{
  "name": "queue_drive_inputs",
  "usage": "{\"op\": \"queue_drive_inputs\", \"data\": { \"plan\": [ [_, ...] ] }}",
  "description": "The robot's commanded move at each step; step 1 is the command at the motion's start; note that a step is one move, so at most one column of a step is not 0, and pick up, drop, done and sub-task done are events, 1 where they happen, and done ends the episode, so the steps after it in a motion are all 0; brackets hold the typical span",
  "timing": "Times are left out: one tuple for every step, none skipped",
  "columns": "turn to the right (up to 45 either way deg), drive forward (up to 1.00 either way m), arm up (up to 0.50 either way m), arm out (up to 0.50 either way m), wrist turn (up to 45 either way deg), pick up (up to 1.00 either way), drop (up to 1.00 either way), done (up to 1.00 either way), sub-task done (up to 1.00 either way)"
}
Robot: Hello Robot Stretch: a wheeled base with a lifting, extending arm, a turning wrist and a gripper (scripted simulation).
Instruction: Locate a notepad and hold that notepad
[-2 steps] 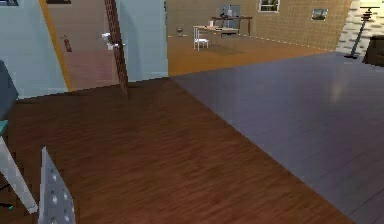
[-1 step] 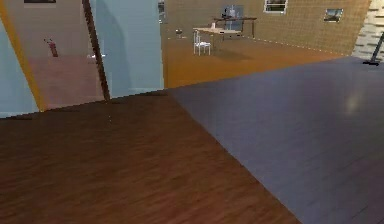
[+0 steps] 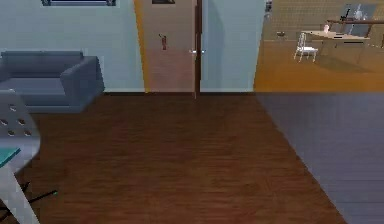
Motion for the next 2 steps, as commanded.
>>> {"op": "queue_drive_inputs", "data": {
  "plan": [
    [0.0, 0.55, 0.00, 0.00, 0.0, 0.00, 0.00, 0.00, 0.00],
    [45.0, 0.00, 0.00, 0.00, 0.0, 0.00, 0.00, 0.00, 0.00]
  ]
}}
